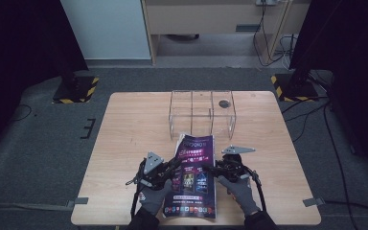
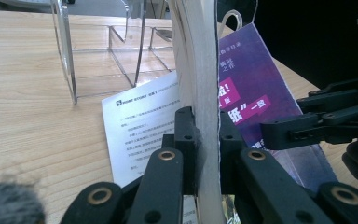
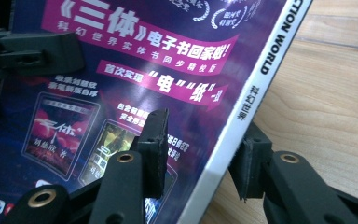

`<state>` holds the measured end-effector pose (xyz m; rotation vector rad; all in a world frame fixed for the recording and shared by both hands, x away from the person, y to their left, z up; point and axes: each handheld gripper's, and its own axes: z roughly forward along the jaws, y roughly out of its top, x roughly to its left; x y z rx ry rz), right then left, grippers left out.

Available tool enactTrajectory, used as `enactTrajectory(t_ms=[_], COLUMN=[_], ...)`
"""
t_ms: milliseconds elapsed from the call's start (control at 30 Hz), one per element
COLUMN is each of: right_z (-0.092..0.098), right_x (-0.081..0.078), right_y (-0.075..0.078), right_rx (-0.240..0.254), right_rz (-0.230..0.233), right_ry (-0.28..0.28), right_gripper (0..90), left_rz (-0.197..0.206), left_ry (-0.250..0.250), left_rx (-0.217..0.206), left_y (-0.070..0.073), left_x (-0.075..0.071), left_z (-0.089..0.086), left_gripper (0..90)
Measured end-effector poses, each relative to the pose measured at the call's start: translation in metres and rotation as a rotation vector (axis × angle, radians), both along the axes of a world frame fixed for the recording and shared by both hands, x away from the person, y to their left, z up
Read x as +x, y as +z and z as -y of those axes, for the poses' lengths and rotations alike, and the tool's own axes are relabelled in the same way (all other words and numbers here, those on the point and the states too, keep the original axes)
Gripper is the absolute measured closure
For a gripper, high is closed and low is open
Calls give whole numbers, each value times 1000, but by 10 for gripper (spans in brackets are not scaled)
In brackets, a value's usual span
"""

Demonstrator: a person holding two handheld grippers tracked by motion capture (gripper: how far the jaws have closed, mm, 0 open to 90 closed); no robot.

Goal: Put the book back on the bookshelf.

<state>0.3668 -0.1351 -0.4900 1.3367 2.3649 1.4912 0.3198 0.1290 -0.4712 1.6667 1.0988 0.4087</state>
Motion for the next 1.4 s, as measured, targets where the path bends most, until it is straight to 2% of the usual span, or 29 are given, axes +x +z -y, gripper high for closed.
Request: enactTrajectory(t_ms=[267,300,367,500,633,833,900,967,1133,1300,1400], right_z=[-5,-5,-5,-2,-4,-8,-7,-4,2,8,11], right_x=[7,7,7,4,-4,-11,-13,-15,-19,-22,-22], right_y=[-7,-8,-7,-2,9,37,47,53,55,53,53], right_rx=[12,8,-13,-4,-39,-80,-76,-56,-37,11,37], right_rz=[-54,-57,-50,-41,38,224,283,317,319,321,317], right_ry=[-1,-4,-18,-26,-45,-89,-102,-111,-72,-21,25], right_gripper=[553,566,680,739,754,791,810,826,828,826,814], left_rz=[1,0,-2,-5,3,52,55,50,17,-14,-20], left_ry=[-2,-2,-4,0,14,37,39,37,34,24,13], left_rx=[-4,-3,-3,-14,-23,-6,-11,-18,-30,-57,-79], left_y=[-1,-1,-1,0,6,20,23,22,17,13,11], left_x=[0,0,0,0,-2,-2,-1,-1,3,11,13], left_z=[0,1,1,0,0,2,2,1,-1,-5,-5], left_gripper=[828,828,828,827,825,808,804,798,783,753,774])
